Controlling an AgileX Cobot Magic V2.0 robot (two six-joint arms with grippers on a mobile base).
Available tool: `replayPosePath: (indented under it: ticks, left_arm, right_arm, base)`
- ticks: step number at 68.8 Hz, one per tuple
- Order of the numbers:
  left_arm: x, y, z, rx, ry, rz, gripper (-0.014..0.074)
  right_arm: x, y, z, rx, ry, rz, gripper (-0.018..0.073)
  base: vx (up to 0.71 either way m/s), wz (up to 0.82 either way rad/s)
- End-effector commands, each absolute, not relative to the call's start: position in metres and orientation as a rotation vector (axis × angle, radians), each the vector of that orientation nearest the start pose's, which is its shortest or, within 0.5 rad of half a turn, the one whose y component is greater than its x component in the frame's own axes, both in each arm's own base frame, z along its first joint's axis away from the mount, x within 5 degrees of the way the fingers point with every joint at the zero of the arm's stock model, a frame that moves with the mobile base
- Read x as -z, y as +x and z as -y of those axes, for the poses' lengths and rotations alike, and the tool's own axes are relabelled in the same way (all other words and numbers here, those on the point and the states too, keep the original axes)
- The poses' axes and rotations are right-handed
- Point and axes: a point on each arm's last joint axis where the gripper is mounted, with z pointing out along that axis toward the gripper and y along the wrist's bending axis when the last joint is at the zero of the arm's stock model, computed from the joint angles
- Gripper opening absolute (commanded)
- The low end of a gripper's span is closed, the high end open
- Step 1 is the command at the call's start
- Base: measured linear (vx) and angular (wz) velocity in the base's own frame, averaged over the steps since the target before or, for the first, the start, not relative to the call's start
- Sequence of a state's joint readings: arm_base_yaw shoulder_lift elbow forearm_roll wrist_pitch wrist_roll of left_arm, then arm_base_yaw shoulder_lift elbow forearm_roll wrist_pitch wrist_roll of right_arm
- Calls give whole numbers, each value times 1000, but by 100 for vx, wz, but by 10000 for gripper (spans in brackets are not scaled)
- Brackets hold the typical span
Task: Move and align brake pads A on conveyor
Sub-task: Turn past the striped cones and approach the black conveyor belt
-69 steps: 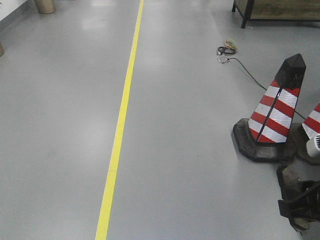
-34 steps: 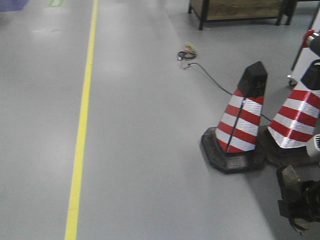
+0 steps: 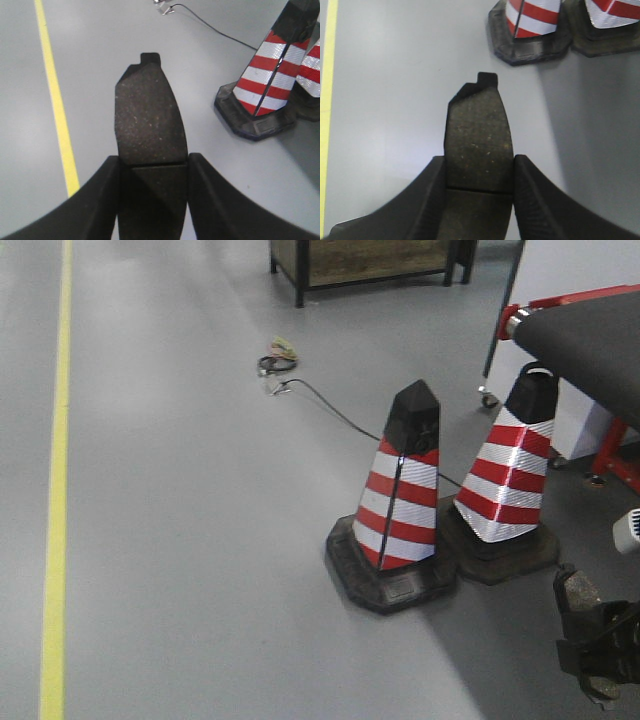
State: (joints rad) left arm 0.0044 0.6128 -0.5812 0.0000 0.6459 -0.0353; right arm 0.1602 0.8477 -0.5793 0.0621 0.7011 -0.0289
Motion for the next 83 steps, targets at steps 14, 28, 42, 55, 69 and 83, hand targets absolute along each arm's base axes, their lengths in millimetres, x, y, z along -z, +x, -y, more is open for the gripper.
replayPosePath:
  ticks: [14,28,42,55,69,83]
  left_arm:
    - [-318,120,0,23,-38,-2048,77]
    - [-318,120,0,23,-38,-2048,77]
    - [-318,120,0,23,-38,-2048,77]
    - [-318,120,0,23,-38,-2048,77]
    - [-318,120,0,23,-38,-2048,77]
    - [-318,120,0,23,-38,-2048,77]
  right_arm:
    - [-282,153,-28,-129,-192,-2344,-10]
    - [-282,153,-28,-129,-192,-2344,-10]
    - [-282,153,-28,-129,-192,-2344,-10]
    - [-282,153,-28,-129,-192,-2344,-10]
    - [-282,153,-28,-129,-192,-2344,-10]
    - [-282,153,-28,-129,-192,-2344,-10]
  base:
    - [36,-31]
    - [38,-25]
    - [38,-30]
    - [38,-36]
    - [36,-38]
    - [34,-40]
